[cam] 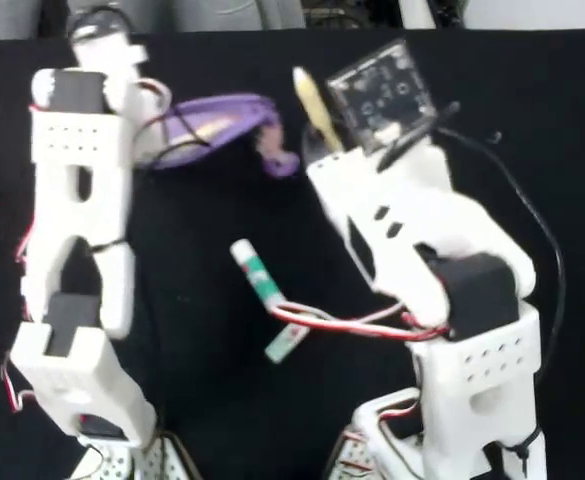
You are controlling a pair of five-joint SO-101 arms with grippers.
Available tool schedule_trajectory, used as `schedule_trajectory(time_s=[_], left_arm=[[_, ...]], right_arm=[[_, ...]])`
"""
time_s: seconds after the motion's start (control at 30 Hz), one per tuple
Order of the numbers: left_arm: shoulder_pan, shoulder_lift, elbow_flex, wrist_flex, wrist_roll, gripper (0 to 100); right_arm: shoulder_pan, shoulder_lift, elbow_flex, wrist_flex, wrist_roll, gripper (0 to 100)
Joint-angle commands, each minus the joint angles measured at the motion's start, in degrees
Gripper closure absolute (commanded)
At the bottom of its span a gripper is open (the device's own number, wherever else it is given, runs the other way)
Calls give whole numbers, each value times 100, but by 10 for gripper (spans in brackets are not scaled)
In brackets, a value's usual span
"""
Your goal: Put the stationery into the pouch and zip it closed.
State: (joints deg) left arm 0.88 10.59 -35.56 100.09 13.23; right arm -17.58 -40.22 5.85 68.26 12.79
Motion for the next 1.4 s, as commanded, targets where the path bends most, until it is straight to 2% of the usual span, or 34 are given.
schedule_trajectory(time_s=[0.0, 0.23, 0.43, 0.57, 0.73, 1.07, 1.37], left_arm=[[532, -378, 4, 62, 18, 971], [787, -281, 4, 62, 0, 971], [945, -158, 4, 62, -18, 971], [998, -18, -48, 62, -18, 971], [998, 105, -48, 53, -26, 971], [989, 97, -48, 53, -26, 971], [954, 88, -48, 53, -26, 971]], right_arm=[[79, -497, -233, -598, -404, 988], [35, -1719, 435, -1653, -510, 988], [-9, -2554, 2193, -3446, -1169, 988], [-510, -3055, 3415, -4651, -1204, 988], [-1055, -3442, 4453, -5618, -1222, 988], [-862, -3099, 6114, -7402, -1662, 988], [-484, -1262, 6237, -8976, -1635, 988]])
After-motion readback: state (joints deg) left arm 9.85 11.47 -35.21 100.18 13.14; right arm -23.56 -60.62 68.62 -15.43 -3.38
